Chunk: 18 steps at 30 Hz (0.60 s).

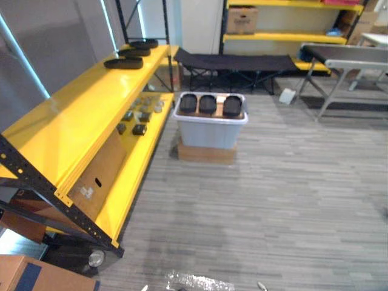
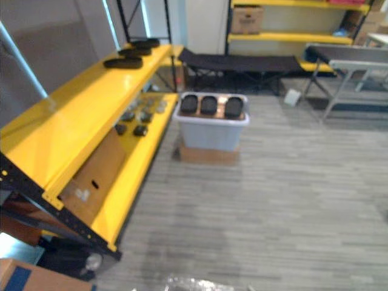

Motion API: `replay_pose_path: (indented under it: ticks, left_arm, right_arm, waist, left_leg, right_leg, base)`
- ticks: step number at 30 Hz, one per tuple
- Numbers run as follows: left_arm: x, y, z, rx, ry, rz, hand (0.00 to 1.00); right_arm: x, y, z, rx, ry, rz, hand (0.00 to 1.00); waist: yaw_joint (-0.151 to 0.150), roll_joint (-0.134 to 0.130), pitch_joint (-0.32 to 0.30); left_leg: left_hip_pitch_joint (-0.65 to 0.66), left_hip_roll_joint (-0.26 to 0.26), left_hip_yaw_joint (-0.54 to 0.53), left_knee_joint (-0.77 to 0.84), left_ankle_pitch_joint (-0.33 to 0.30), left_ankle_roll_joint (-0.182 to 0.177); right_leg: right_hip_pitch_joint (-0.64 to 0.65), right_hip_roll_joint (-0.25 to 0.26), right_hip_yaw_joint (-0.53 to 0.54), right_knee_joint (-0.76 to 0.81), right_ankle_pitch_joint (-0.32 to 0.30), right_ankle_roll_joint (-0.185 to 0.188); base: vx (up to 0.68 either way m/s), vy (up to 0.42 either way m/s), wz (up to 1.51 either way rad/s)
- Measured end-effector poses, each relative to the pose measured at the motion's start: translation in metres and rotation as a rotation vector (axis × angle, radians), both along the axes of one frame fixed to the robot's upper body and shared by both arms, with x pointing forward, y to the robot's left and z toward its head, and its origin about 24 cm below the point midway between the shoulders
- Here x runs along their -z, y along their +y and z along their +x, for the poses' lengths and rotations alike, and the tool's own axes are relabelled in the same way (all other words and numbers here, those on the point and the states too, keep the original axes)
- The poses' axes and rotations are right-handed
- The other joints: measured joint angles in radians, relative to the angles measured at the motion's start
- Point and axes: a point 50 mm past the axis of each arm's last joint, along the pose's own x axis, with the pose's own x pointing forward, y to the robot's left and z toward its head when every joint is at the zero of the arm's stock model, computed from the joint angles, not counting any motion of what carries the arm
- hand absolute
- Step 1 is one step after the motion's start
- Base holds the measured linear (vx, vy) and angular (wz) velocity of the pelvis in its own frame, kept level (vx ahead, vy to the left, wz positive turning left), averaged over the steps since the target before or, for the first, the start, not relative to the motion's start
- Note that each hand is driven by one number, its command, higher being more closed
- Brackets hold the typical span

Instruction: Walk over and take plastic housings, then place them on the shelf

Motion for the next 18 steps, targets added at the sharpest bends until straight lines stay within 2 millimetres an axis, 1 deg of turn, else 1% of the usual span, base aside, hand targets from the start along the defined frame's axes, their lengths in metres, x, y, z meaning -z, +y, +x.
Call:
replay_pose_path:
  ticks: [1, 2, 3, 4, 5, 6, 7, 9, 11, 12, 16, 18]
  left_arm:
    - [0.0, 0.0, 0.002, -0.002, -0.004, -0.001, 0.0]
    - [0.0, 0.0, 0.001, -0.005, 0.003, -0.001, 0.0]
    - [0.001, 0.0, 0.0, -0.008, 0.012, -0.002, 0.0]
    - [0.001, -0.001, 0.0, -0.006, 0.011, -0.003, 0.0]
    - [0.001, -0.001, 0.001, -0.005, 0.006, -0.003, 0.0]
    - [0.001, -0.001, 0.002, -0.005, 0.001, -0.001, 0.0]
    - [0.001, -0.001, 0.003, -0.004, -0.002, -0.001, 0.0]
    - [0.0, 0.0, 0.006, -0.001, -0.012, -0.002, 0.0]
    - [0.0, 0.002, 0.009, 0.002, -0.02, 0.0, 0.0]
    - [0.0, 0.002, 0.01, 0.003, -0.021, -0.001, 0.0]
    - [0.0, 0.0, 0.011, 0.004, -0.023, -0.003, 0.0]
    - [0.0, -0.001, 0.011, 0.004, -0.023, -0.003, 0.0]
  right_arm:
    - [0.001, 0.001, -0.002, 0.02, 0.009, 0.002, 0.0]
    - [0.001, 0.001, -0.003, 0.027, 0.014, 0.001, 0.0]
    - [0.001, 0.0, -0.003, 0.036, 0.017, -0.003, 0.0]
    - [0.001, 0.001, -0.002, 0.047, 0.015, -0.003, 0.0]
    - [0.001, 0.001, -0.001, 0.051, 0.013, -0.002, 0.0]
    - [0.001, 0.001, 0.0, 0.061, 0.012, -0.002, 0.0]
    - [0.001, 0.001, 0.0, 0.065, 0.016, -0.001, 0.0]
    - [0.002, 0.004, 0.004, 0.064, 0.017, 0.005, 0.0]
    - [0.001, 0.005, 0.01, 0.063, 0.007, 0.006, 0.0]
    - [0.001, 0.005, 0.013, 0.067, 0.002, 0.004, 0.0]
    - [0.001, 0.004, 0.015, 0.079, -0.001, 0.005, 0.0]
    - [0.0, 0.003, 0.017, 0.086, -0.005, 0.005, 0.0]
  waist:
    - [-0.002, -0.002, 0.003]
    - [-0.002, -0.009, 0.006]
    - [-0.002, -0.007, 0.005]
    - [-0.006, -0.005, 0.005]
    - [-0.006, -0.006, 0.004]
    - [-0.006, -0.007, 0.005]
    - [-0.005, -0.004, 0.011]
    - [-0.005, -0.014, 0.022]
    - [-0.005, -0.017, 0.033]
    - [-0.008, -0.015, 0.039]
    - [-0.013, -0.01, 0.046]
    - [-0.017, -0.005, 0.05]
  left_leg:
    - [0.029, -0.005, 0.003, -0.037, 0.027, 0.003]
    - [0.047, -0.008, 0.003, -0.058, 0.032, 0.002]
    - [0.079, -0.014, 0.002, -0.092, 0.049, -0.004]
    - [0.1, -0.018, -0.002, -0.118, 0.058, 0.001]
    - [0.1, -0.019, -0.005, -0.118, 0.058, 0.003]
    - [0.102, -0.02, -0.005, -0.117, 0.065, 0.012]
    - [0.111, -0.021, -0.004, -0.116, 0.066, 0.014]
    - [0.113, -0.021, -0.003, -0.116, 0.067, 0.014]
    - [0.116, -0.021, -0.002, -0.113, 0.067, 0.014]
    - [0.12, -0.021, -0.001, -0.113, 0.067, 0.014]
    - [0.131, -0.021, 0.01, -0.117, 0.067, 0.013]
    - [0.131, -0.02, 0.011, -0.118, 0.067, 0.013]
  right_leg:
    - [0.018, -0.005, -0.02, -0.01, 0.016, 0.007]
    - [0.03, -0.005, -0.022, -0.014, 0.016, 0.007]
    - [0.047, -0.005, -0.026, -0.019, 0.017, 0.011]
    - [0.066, -0.005, -0.042, -0.025, 0.015, 0.016]
    - [0.071, -0.005, -0.046, -0.03, 0.016, 0.017]
    - [0.075, -0.005, -0.047, -0.035, 0.017, 0.018]
    - [0.084, -0.005, -0.049, -0.039, 0.017, 0.02]
    - [0.09, -0.003, -0.05, -0.045, 0.018, 0.021]
    - [0.096, -0.002, -0.052, -0.049, 0.018, 0.022]
    - [0.099, -0.002, -0.054, -0.049, 0.019, 0.024]
    - [0.108, -0.004, -0.061, -0.046, 0.011, 0.04]
    - [0.107, -0.004, -0.065, -0.046, 0.01, 0.041]
  base:
    - [0.06, 0.033, 0.06]
    - [0.13, 0.052, 0.07]
    - [0.19, 0.043, 0.09]
    - [0.2, 0.037, 0.13]
    - [0.16, 0.02, 0.13]
    - [0.14, 0.008, 0.07]
    - [0.13, 0.002, 0.04]
    - [0.09, -0.012, 0.02]
    - [0.06, -0.024, 0.01]
    - [0.04, -0.023, 0.01]
    - [-0.02, -0.006, -0.01]
    - [-0.08, -0.011, -0.01]
